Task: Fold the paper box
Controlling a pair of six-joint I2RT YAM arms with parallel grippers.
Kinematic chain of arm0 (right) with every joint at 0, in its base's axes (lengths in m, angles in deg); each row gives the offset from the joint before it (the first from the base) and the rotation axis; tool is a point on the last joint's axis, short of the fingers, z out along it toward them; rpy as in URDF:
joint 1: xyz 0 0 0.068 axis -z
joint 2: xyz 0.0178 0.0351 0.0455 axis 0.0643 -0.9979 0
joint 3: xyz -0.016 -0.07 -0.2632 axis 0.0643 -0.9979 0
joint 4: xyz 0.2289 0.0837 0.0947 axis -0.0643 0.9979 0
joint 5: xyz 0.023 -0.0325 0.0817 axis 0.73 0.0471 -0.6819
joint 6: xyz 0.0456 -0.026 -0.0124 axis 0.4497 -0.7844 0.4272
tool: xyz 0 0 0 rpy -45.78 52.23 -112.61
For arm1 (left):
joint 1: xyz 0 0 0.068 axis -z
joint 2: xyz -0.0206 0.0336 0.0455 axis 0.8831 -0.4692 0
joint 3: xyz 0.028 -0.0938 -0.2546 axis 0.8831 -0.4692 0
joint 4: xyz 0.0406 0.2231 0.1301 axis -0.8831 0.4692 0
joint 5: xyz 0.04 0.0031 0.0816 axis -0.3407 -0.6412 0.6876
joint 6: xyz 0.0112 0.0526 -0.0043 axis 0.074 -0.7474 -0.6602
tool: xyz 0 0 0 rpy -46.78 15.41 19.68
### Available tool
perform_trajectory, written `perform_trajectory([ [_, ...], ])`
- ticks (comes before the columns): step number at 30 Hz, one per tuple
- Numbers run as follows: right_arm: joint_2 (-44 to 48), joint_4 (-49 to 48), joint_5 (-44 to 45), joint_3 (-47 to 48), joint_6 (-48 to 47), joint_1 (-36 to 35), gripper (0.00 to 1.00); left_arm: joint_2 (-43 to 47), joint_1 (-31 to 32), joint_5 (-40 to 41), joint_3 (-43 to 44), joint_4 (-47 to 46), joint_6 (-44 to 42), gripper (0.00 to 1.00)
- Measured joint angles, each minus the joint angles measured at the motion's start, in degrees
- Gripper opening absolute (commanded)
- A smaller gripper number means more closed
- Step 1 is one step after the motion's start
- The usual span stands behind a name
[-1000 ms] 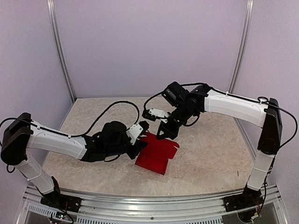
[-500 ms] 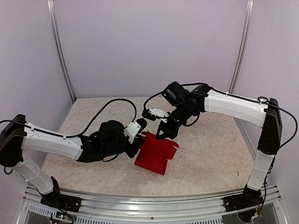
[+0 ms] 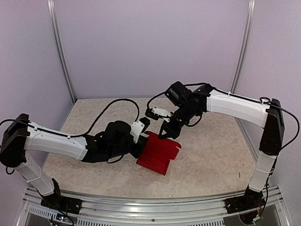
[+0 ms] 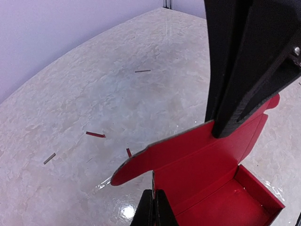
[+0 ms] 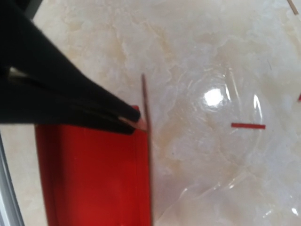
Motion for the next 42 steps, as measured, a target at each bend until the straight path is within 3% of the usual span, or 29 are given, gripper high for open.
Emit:
perform_trajectory([
  [10,0.0,1.7,-1.2,0.0,2.7,2.7,0.02,-7.9,2.9,9.0,10.6,7.8,11.3,0.0],
  [19,5.9,-0.2,-6.8,-3.8,-0.2,9.1,0.36,-6.7,3.1,8.7,6.1,4.8,12.2,0.0],
  [25,15.9,-0.9,-8.0,-10.3,-10.4,17.8,0.48,-1.6,1.4,4.1,-1.4,-1.4,4.9,0.0],
  [31,23.2,-6.3,-2.0,-24.0,-19.1,18.7,0.47,4.9,-1.0,-3.5,-6.1,-4.7,-1.1,0.0],
  [38,15.5,-14.4,1.8,-25.9,-21.5,19.2,0.42,10.0,-1.7,-11.0,-6.4,-5.2,-4.4,0.0],
  [42,12.9,-18.3,-1.5,-25.8,-21.9,19.2,0.43,12.0,-1.7,-13.4,-6.7,-5.2,-4.9,0.0],
])
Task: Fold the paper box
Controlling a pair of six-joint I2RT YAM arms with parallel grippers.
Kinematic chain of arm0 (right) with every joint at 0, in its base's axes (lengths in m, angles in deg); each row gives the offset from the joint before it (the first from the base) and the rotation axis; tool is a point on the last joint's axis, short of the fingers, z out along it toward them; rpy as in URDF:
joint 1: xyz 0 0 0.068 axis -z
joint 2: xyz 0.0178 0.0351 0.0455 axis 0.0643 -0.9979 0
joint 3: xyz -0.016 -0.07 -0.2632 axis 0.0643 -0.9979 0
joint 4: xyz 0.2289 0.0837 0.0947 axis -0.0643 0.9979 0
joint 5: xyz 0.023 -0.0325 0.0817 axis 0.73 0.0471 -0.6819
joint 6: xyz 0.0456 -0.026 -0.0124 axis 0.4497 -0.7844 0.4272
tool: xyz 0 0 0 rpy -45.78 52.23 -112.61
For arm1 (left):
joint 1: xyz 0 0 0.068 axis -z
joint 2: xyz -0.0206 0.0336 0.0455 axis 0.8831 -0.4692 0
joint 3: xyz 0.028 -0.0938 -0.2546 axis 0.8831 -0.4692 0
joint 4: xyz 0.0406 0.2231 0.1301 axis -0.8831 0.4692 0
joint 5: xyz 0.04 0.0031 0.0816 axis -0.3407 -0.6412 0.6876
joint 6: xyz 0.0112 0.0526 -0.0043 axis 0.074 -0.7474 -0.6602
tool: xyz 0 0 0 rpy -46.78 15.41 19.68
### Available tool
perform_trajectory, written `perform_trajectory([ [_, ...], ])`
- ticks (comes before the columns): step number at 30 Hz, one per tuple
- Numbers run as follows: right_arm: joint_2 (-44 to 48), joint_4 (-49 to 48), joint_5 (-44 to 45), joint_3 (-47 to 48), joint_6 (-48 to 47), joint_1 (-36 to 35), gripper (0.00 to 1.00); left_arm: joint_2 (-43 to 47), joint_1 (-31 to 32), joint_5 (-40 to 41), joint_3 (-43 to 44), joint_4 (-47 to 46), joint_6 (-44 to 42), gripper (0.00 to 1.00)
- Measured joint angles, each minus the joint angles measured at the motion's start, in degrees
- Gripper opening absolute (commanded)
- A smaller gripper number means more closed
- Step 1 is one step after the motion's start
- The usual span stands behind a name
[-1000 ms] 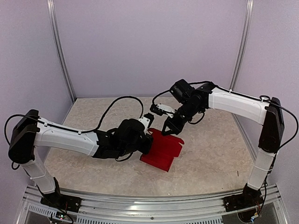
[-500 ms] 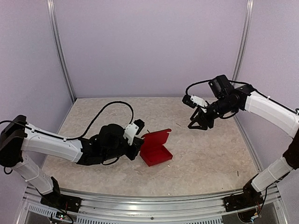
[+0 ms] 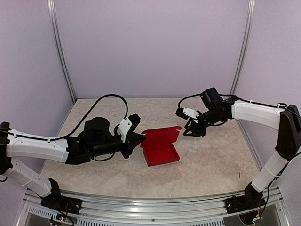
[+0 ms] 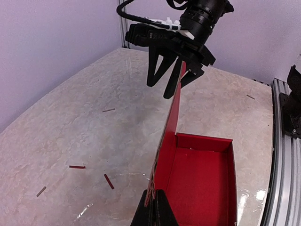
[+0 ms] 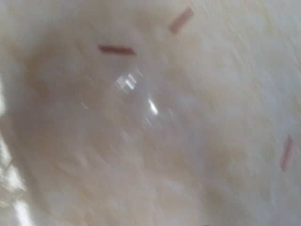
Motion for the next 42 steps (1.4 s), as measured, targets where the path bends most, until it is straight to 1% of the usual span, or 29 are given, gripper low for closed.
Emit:
perform_trajectory([
  [3,0.4,-0.9,-6.2,0.0,-0.7,0.0,0.44,1.2,-0.1,0.6,-0.5,0.0,0.3,0.0],
  [6,3.0,-1.6,-12.5,-1.0,-1.7,-0.3,0.44,1.4,-0.3,1.7,-0.7,-0.1,0.8,0.0],
  [9,7.0,-2.7,-15.7,-3.0,-2.0,-1.1,0.42,1.4,-0.7,1.8,-1.3,-0.9,1.2,0.0],
  [12,8.8,-3.4,-17.5,-3.6,-1.7,-2.5,0.41,1.4,-1.1,1.8,-1.4,-1.4,1.4,0.0],
  [16,8.7,-5.4,-17.0,-3.8,1.2,-3.3,0.42,1.2,-1.5,1.7,-1.4,-2.6,1.5,0.0],
  [18,8.5,-6.4,-14.8,-3.8,3.0,-3.3,0.48,1.1,-1.6,1.5,-1.4,-2.6,1.5,0.0],
  [20,8.2,-7.4,-12.7,-3.8,4.5,-3.3,0.51,1.1,-1.6,1.2,-1.4,-2.6,1.5,0.0],
  [23,7.5,-8.2,-10.8,-3.7,5.7,-3.3,0.53,1.1,-1.6,1.0,-1.4,-2.6,1.5,0.0],
  [25,6.8,-8.4,-10.8,-3.7,6.3,-3.3,0.53,1.1,-1.6,1.0,-1.4,-2.6,1.5,0.0],
  [29,5.4,-9.2,-13.2,-3.7,8.2,-3.3,0.48,1.3,-1.6,0.8,-1.5,-2.9,2.0,0.0],
  [32,4.6,-10.6,-15.6,-3.7,10.2,-3.3,0.32,1.3,-1.6,0.7,-1.6,-3.7,3.0,0.0],
  [34,4.1,-11.3,-16.9,-3.7,11.1,-3.3,0.25,1.3,-1.6,0.6,-1.6,-4.3,3.6,0.0],
  [39,2.8,-12.9,-19.1,-3.2,13.7,-3.4,0.03,1.2,-1.6,0.5,-1.6,-6.0,4.6,0.0],
  [40,2.8,-13.1,-19.0,-3.2,14.2,-3.4,0.0,1.1,-1.5,0.5,-1.6,-6.2,4.8,0.0],
  [42,2.8,-13.7,-19.1,-3.2,14.8,-3.4,0.0,0.5,-1.5,0.5,-1.6,-7.0,5.3,0.0],
])
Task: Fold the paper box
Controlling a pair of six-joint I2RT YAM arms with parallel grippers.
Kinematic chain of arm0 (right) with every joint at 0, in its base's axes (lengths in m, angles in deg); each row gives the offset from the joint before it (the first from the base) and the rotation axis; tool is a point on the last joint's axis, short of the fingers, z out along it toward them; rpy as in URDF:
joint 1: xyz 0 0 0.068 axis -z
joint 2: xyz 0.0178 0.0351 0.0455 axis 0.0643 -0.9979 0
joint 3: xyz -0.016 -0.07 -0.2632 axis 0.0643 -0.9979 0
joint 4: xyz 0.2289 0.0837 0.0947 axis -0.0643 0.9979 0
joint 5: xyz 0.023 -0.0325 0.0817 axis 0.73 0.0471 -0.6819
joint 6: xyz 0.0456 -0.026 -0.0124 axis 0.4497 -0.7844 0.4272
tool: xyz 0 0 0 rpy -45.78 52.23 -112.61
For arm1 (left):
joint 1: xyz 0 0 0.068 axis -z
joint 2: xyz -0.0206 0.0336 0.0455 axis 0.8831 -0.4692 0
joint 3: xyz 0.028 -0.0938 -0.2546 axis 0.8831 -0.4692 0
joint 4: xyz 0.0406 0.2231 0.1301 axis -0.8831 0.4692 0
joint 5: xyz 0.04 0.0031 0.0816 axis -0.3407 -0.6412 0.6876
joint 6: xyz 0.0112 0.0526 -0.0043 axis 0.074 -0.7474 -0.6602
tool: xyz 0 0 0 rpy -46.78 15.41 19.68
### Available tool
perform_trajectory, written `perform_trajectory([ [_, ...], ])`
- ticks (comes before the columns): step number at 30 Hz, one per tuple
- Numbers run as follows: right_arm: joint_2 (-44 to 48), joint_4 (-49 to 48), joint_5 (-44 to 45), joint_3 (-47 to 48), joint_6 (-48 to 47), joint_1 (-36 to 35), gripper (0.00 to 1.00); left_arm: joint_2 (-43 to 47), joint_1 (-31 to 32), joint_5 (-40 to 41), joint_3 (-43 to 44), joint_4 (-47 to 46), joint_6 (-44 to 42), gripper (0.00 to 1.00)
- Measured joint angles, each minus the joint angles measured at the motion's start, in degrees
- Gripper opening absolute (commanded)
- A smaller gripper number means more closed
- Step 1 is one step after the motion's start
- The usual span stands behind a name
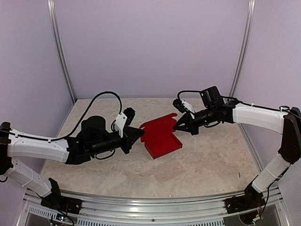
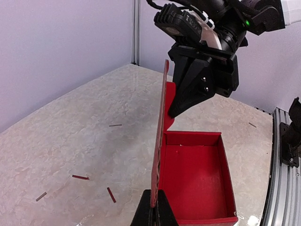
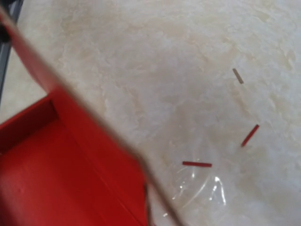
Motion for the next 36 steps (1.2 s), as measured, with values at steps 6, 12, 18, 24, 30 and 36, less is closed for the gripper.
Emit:
perform_trajectory([
  [6,0.0,-0.2,2.1,0.0,-0.3,0.0,0.0,-1.7,0.9,0.7,2.2,2.0,0.6,0.34],
  [12,0.0,2.4,2.5,0.3,-5.0,-0.2,0.0,-0.4,1.9,3.5,9.0,18.4,0.8,0.59],
  [18,0.0,9.6,4.5,3.1,-11.3,-2.2,0.0,1.1,2.2,4.8,21.4,36.4,-2.5,0.65],
  [24,-0.1,14.7,5.6,4.4,-14.7,-6.7,0.0,-3.5,1.4,3.6,34.1,47.0,-7.4,0.65],
  [30,-0.2,17.7,5.9,5.3,-15.3,-8.3,0.0,-13.5,1.0,-1.4,38.2,56.0,-10.7,0.61],
  [36,-1.1,19.9,5.9,6.2,-15.9,-8.3,0.0,-17.2,1.0,-4.6,38.5,61.1,-11.8,0.28],
])
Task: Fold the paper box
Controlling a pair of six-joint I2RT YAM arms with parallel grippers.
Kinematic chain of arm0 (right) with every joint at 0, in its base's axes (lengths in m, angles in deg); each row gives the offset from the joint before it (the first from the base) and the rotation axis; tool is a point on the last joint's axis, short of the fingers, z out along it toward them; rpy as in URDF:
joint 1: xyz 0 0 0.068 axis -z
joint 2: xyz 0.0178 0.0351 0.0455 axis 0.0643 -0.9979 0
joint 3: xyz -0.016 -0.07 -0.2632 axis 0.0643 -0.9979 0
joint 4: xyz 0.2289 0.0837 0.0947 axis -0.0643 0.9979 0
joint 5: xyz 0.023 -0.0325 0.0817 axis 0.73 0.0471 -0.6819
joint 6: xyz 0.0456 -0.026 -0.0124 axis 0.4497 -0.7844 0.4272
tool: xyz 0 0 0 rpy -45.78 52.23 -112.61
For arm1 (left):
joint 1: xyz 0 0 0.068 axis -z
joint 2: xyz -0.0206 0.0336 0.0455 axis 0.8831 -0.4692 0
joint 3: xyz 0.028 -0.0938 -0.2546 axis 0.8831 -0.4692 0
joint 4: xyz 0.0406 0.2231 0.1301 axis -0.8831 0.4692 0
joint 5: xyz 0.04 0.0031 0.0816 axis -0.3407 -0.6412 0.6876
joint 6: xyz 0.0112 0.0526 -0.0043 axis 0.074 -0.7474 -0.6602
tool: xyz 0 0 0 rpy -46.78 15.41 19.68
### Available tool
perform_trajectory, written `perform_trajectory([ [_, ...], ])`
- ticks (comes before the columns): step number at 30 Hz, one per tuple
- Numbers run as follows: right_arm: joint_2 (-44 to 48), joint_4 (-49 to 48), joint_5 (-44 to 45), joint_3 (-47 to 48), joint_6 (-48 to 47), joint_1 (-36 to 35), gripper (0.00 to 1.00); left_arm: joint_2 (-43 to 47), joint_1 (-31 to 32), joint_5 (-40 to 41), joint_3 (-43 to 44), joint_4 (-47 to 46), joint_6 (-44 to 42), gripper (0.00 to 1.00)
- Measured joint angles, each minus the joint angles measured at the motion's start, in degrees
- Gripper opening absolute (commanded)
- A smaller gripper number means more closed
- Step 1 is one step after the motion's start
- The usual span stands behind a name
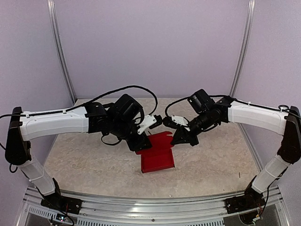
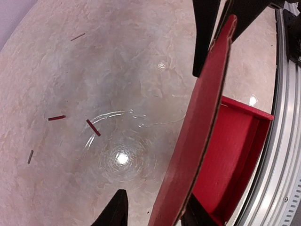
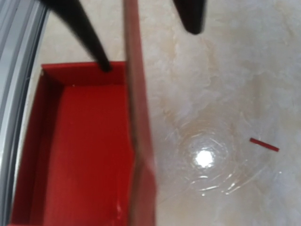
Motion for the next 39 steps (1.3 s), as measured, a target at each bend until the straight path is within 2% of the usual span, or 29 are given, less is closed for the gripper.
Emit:
perform_trajectory([
  [4,-0.3,0.5,-0.2,0.3,-0.4,-0.1,0.0,0.0,-0.3,-1.8,0.3,0.3,0.3,0.08],
  [7,-0.4,0.4,0.0,0.5,-0.7,-0.1,0.0,0.0,-0.7,-4.1,0.3,0.3,1.2,0.0],
  [9,-0.4,0.3,0.1,0.5,-1.0,-0.1,0.01,0.0,-0.9,-5.5,0.2,0.3,1.9,0.0],
  [13,-0.5,1.6,-1.2,1.3,-0.5,0.2,0.2,0.0,-1.4,-8.5,-0.4,-0.9,2.4,0.0],
  [16,-0.5,4.8,-4.4,3.2,-1.0,1.4,0.27,0.5,-1.4,-11.0,-2.3,-3.2,2.0,0.0],
  [22,0.5,8.9,-11.0,6.1,-4.2,6.0,0.27,4.1,-1.4,-15.0,-7.0,-3.9,0.3,0.0],
  [26,0.2,7.6,-11.8,6.0,-2.9,7.7,0.26,5.8,-1.4,-16.3,-7.1,-4.7,-0.2,0.0],
  [39,-1.6,5.5,-15.0,5.7,-2.5,4.7,0.24,6.0,-2.6,-17.2,-8.2,-8.9,1.8,0.0],
])
